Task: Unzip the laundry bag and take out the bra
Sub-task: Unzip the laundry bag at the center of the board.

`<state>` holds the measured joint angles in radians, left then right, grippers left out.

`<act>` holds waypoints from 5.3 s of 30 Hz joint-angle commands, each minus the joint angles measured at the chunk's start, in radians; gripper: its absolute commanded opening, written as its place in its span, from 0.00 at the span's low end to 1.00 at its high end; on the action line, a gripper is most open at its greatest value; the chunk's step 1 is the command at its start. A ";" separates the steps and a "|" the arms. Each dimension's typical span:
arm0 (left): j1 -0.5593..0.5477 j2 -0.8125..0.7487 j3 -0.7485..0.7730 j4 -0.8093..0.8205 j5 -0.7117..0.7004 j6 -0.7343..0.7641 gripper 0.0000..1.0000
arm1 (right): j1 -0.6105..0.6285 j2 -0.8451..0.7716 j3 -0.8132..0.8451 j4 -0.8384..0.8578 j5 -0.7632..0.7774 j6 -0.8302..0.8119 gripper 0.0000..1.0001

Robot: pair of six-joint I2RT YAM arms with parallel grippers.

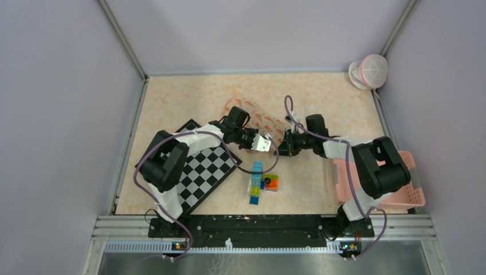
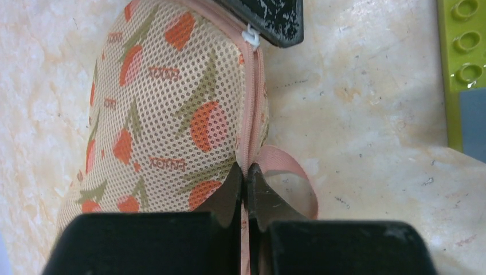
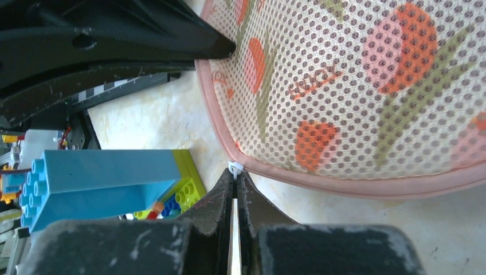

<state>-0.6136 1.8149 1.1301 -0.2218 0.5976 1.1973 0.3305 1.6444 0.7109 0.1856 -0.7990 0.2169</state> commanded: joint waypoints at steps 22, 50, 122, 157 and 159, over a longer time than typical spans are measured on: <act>0.104 -0.054 0.022 -0.028 0.068 0.020 0.18 | 0.011 -0.062 -0.016 -0.018 -0.029 -0.095 0.00; 0.005 -0.067 -0.042 -0.036 -0.011 0.000 0.07 | 0.071 -0.017 0.066 0.024 -0.020 -0.039 0.00; 0.032 -0.131 -0.114 -0.042 0.001 0.023 0.00 | 0.035 -0.010 0.051 0.014 -0.011 -0.010 0.00; 0.005 -0.095 0.051 -0.172 0.142 -0.187 0.21 | -0.081 0.050 0.124 0.005 0.024 0.013 0.07; -0.005 -0.066 0.105 -0.196 0.131 -0.267 0.33 | -0.084 0.038 0.138 -0.025 0.028 0.001 0.25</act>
<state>-0.6006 1.7138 1.1275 -0.3489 0.6994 1.1526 0.2741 1.6997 0.7879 0.1764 -0.8059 0.2573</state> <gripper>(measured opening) 0.237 0.139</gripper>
